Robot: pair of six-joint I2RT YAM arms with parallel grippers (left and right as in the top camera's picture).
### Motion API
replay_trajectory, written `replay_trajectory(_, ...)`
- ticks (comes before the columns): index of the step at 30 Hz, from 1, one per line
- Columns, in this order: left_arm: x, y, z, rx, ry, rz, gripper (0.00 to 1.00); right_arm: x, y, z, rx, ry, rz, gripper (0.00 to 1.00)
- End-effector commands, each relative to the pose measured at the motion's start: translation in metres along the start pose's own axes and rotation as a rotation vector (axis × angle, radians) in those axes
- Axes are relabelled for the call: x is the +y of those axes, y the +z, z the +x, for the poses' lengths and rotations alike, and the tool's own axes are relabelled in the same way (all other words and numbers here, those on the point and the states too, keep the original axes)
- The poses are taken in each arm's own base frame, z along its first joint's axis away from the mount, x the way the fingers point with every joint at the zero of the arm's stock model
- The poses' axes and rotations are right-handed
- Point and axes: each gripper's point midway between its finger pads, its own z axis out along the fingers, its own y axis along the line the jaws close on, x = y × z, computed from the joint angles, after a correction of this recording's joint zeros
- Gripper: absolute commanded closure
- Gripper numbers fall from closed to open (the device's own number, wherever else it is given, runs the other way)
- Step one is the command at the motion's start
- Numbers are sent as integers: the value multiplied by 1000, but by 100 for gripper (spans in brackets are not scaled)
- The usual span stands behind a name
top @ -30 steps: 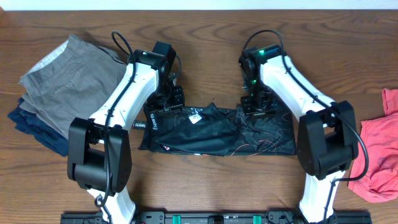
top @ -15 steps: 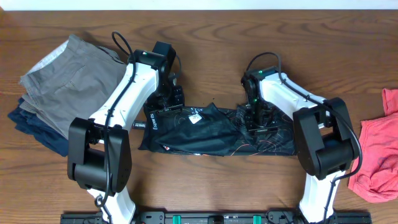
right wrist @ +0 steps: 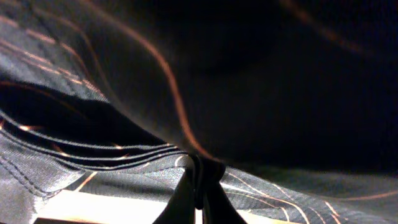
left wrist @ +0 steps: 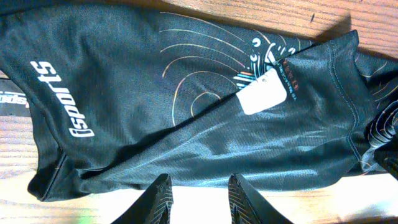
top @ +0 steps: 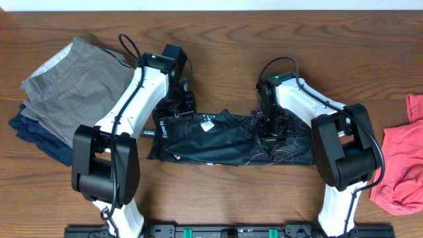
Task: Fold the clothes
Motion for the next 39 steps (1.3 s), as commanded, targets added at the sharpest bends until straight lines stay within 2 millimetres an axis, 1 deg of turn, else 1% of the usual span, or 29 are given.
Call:
replay_trajectory(1, 2, -7, 2, -19, -12, -5, 68, 21, -4, 8, 19, -116, -103, 99)
replay_trajectory(3, 2, -7, 2, -19, -12, -5, 67, 34, -8, 16, 36, -196, -183, 99)
replay_trajectory(5, 2, -7, 2, -19, -11, -5, 67, 41, -12, 23, 48, -247, -228, 99)
replay_trajectory(8, 2, -7, 2, -19, -11, -5, 67, 45, -15, 30, 65, -285, -261, 99)
replay_trajectory(12, 2, -7, 1, -22, -11, -4, 67, 49, -15, 33, 74, -302, -264, 99)
replay_trajectory(15, 2, -7, 1, -22, -11, -4, 68, 64, -16, 40, 84, -370, -319, 99)
replay_trajectory(17, 2, -7, 1, -22, -11, -4, 67, 69, -15, 41, 79, -393, -317, 98)
replay_trajectory(19, 2, -7, 1, -22, -11, -4, 68, 73, -14, 40, 72, -408, -313, 95)
replay_trajectory(21, 2, -7, 1, -22, -11, -4, 68, 75, -13, 39, 62, -418, -311, 89)
replay_trajectory(23, 2, -7, 1, -22, -11, -4, 67, 75, -13, 37, 55, -418, -306, 86)
replay_trajectory(25, 2, -7, 1, -21, -11, -4, 67, 72, -13, 35, 52, -408, -295, 85)
replay_trajectory(27, 2, -7, 2, -18, -11, -6, 67, 60, -13, 30, 42, -354, -232, 85)
replay_trajectory(28, 2, -7, 3, -15, -12, -7, 57, 53, -15, 27, 28, -321, -194, 85)
replay_trajectory(29, 2, -7, 3, -15, -12, -7, 53, 50, -19, 24, 14, -308, -178, 85)
replay_trajectory(30, 3, -7, 3, -13, -13, -8, 51, 48, -24, 21, -7, -306, -171, 85)
replay_trajectory(32, 3, -7, 4, -12, -13, -8, 46, 44, -42, 13, -79, -284, -149, 85)
replay_trajectory(33, 3, -7, 4, -11, -13, -9, 46, 40, -52, 9, -116, -263, -134, 85)
replay_trajectory(35, 3, -7, 4, -10, -14, -9, 45, 29, -77, -3, -217, -192, -101, 82)
replay_trajectory(36, 3, -7, 4, -9, -14, -10, 45, 26, -87, -8, -260, -169, -97, 79)
replay_trajectory(37, 3, -7, 4, -9, -14, -10, 45, 22, -98, -12, -304, -147, -100, 57)
replay_trajectory(38, 3, -7, 4, -9, -14, -10, 45, 20, -105, -17, -344, -134, -112, 17)
replay_trajectory(39, 3, -7, 4, -9, -14, -10, 45, 19, -111, -21, -374, -125, -122, 1)
